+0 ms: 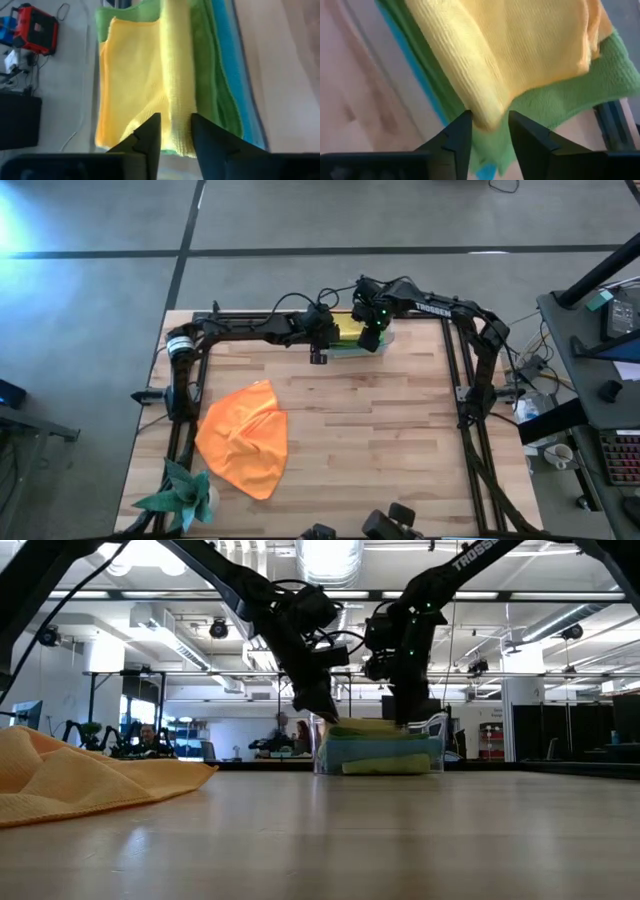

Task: Fold microfiber towels
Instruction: Stack the yellow microfiber cloth on top of the green microfiber cloth in the transparent bin, then adjust the transparent bin

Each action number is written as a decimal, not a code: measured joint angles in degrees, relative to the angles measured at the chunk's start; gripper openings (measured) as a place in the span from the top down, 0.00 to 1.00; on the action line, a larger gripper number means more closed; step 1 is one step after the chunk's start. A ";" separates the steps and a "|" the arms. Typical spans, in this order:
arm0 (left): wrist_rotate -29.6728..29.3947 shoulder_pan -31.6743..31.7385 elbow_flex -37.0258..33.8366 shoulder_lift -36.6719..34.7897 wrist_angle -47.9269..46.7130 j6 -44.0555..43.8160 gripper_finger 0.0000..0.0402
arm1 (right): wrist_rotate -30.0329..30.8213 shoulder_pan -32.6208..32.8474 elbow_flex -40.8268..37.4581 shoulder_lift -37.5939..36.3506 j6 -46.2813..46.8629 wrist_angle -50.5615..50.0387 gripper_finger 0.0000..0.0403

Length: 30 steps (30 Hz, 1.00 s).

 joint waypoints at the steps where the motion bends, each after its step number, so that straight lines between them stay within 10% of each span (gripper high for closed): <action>1: -0.75 0.00 0.00 -0.26 -0.03 0.01 0.76 | -0.13 0.00 0.00 -0.60 0.02 -0.42 0.67; 30: -2.19 0.26 -6.91 -9.53 -13.60 -18.06 0.72 | 12.66 -12.03 -7.00 -16.20 17.94 -9.26 0.83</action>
